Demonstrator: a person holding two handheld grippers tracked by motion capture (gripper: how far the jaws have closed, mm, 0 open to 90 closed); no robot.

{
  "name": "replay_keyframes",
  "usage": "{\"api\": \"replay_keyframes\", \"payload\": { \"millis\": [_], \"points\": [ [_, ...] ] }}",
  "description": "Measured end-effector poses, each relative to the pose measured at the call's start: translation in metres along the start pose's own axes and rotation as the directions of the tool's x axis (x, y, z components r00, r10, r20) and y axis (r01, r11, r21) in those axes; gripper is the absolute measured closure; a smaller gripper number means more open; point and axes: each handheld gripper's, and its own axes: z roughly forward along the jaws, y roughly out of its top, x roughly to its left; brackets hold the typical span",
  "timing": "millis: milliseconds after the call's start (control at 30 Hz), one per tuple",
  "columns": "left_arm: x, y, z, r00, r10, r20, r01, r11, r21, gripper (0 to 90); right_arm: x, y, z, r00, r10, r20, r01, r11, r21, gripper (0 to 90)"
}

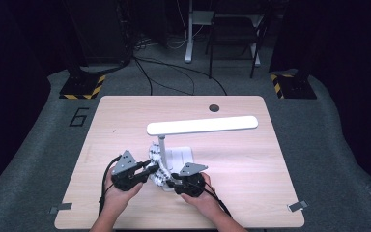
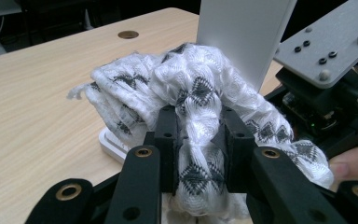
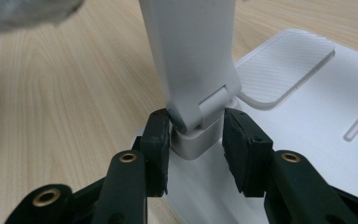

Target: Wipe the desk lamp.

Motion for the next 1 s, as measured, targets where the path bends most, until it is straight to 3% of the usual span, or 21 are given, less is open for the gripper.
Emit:
{"api": "replay_keyframes", "payload": {
  "millis": [167, 433, 767, 800, 1000],
  "points": [
    [0.001, -0.008, 0.004, 0.9999, -0.014, -0.003, 0.014, 0.9999, -0.009, 72.2, 0.000, 0.000, 0.000, 1.0000, -0.003, -0.005, 0.003, 1.000, -0.001, 61.7],
    [0.003, -0.019, 0.012, 0.9997, -0.022, 0.006, 0.022, 0.9993, 0.029, 72.2, 0.001, -0.001, 0.000, 0.9999, -0.013, 0.006, 0.013, 1.000, -0.008, 61.7],
    [0.003, -0.024, 0.015, 0.9996, -0.026, -0.007, 0.026, 0.9989, 0.040, 72.0, 0.002, 0.000, 0.000, 0.9996, -0.029, 0.000, 0.029, 1.000, 0.000, 58.1],
    [0.004, -0.025, 0.015, 0.9995, -0.030, -0.005, 0.031, 0.9987, 0.040, 72.0, 0.003, 0.000, 0.000, 0.9985, -0.054, 0.003, 0.054, 0.999, 0.005, 56.7],
    [0.006, -0.026, 0.013, 0.9994, -0.034, -0.006, 0.034, 0.9984, 0.045, 71.8, 0.000, 0.001, -0.005, 0.9969, -0.078, -0.014, 0.078, 0.996, 0.030, 62.8]
  ]
}}
